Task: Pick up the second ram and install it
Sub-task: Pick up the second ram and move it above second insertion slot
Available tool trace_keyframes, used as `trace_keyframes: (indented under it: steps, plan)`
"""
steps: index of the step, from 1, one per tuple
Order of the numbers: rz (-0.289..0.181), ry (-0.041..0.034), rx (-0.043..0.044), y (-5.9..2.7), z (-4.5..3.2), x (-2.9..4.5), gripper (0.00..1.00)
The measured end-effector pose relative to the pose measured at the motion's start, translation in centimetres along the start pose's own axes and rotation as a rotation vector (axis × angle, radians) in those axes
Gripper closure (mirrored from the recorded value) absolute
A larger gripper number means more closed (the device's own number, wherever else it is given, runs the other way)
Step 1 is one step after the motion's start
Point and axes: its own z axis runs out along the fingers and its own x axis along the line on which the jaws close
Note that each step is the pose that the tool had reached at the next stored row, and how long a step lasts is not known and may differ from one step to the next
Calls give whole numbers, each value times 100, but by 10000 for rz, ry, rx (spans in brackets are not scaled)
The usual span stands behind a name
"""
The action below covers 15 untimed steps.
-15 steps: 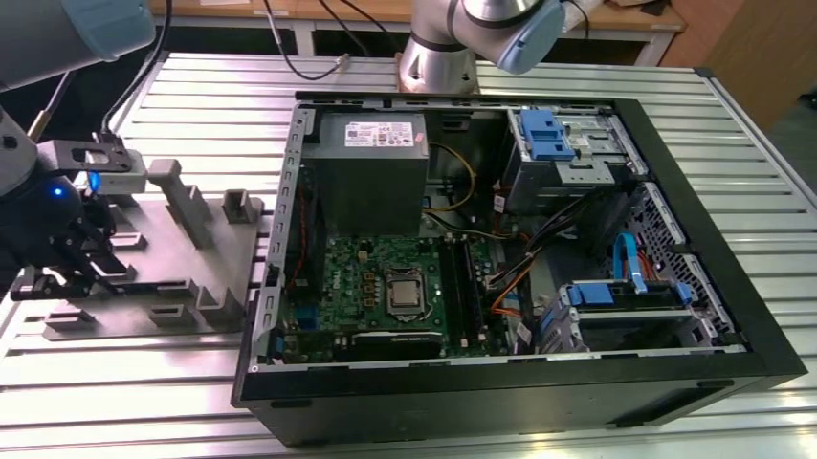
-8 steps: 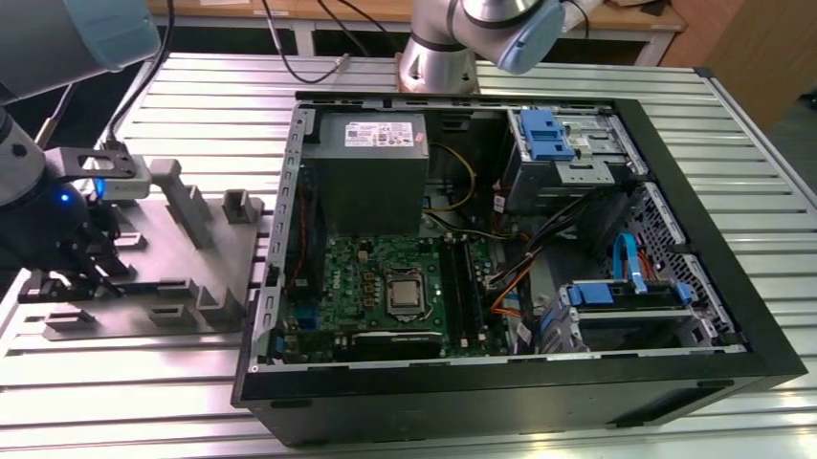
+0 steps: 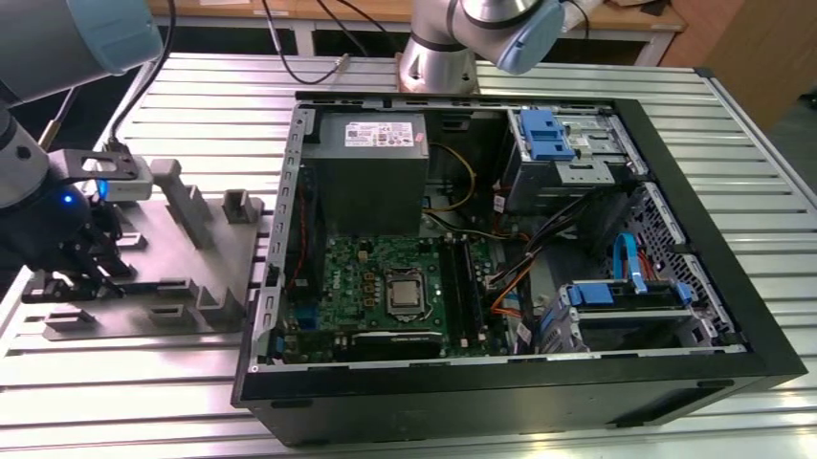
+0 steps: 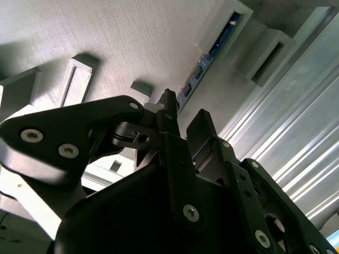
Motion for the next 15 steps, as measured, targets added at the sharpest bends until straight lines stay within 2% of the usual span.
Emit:
trace_keyframes:
  steps: [3, 5, 7, 8, 15]
  plan:
    - [-1, -1, 1, 0, 3, 0, 64]
    - [0, -1, 1, 0, 5, 0, 72]
    - [0, -1, 1, 0, 6, 0, 72]
    - [0, -1, 1, 0, 7, 0, 79]
    - [0, -1, 1, 0, 20, 0, 79]
